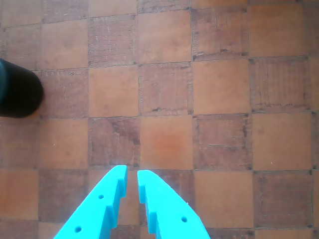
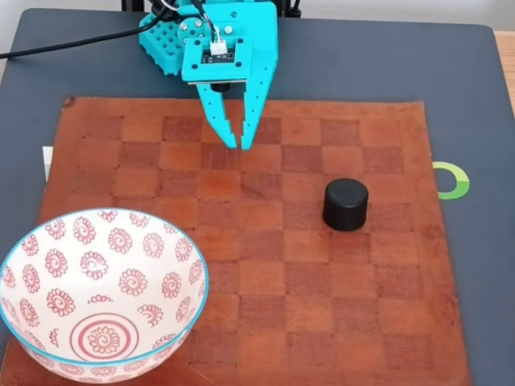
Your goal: Grasp a black cylinder and put it in a bowl.
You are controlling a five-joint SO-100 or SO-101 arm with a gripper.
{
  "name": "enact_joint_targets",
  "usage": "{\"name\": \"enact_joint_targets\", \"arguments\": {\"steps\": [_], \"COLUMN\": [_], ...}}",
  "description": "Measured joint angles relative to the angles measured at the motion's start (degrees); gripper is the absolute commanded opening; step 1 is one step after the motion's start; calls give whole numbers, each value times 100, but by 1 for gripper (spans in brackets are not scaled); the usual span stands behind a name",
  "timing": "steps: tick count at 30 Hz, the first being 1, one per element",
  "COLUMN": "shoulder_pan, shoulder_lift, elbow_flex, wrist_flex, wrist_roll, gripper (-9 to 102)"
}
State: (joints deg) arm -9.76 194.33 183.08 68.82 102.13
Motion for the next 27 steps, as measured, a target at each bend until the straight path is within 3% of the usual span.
{"name": "enact_joint_targets", "arguments": {"steps": [27], "shoulder_pan": [-9], "shoulder_lift": [0], "elbow_flex": [-62], "wrist_flex": [0], "wrist_roll": [0], "gripper": [0]}}
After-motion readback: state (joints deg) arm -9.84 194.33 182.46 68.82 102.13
